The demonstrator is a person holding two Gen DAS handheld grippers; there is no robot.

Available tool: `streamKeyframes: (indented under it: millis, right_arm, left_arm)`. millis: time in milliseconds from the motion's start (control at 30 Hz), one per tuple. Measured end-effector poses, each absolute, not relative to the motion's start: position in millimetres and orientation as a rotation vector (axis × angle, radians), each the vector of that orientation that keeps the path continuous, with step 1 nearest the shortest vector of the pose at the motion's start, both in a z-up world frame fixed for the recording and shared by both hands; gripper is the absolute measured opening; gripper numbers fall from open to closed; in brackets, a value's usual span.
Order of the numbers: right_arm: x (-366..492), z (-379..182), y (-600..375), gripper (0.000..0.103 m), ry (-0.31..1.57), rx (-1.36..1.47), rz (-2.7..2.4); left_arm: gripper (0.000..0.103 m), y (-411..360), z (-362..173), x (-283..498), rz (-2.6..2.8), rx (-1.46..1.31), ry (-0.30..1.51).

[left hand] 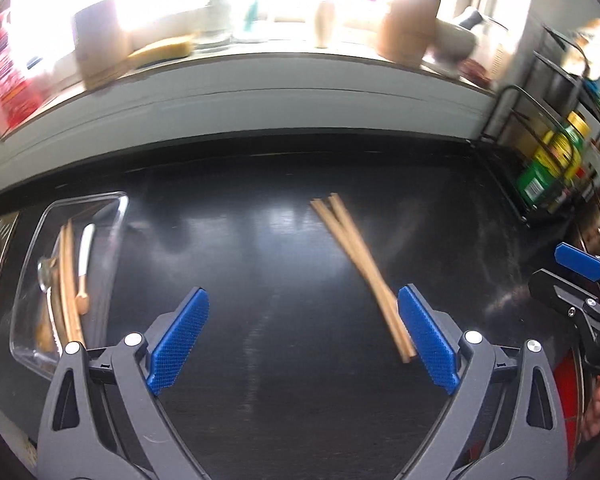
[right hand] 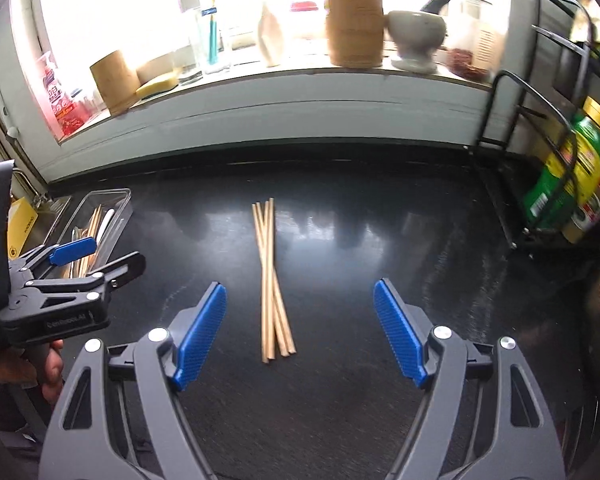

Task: Organize utensils
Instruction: 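Move both open tools back over the remaining chopsticks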

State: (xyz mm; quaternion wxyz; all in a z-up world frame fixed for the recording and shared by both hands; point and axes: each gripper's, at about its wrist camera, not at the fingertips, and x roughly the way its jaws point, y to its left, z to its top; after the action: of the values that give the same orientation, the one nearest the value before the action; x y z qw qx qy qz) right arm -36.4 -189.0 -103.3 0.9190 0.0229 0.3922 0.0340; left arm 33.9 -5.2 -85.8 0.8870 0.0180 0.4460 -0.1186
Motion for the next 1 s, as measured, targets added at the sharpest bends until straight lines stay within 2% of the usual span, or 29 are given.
streamKeyframes:
  millis: [267,633,1000]
  right_arm:
    - [-45.8,-102.0,-203.4,0.074,0.804,0.043,0.069]
    - [-22.3,-109.8,-195.1,0.074,0.833,0.025,0.106]
    - [39.4,-174.7,-181.9,0.074,0.965,-0.055,0.152]
  left_arm:
    - [0.093,-28.8,-89.0,32.4,-0.264,0.045,0.935]
    - [0.093,-22.8,-100.1,51.3,-0.238,0.040,0.970]
    - [0.093,-20.9,-172.5,106.2,-0.188,0.081,1.114]
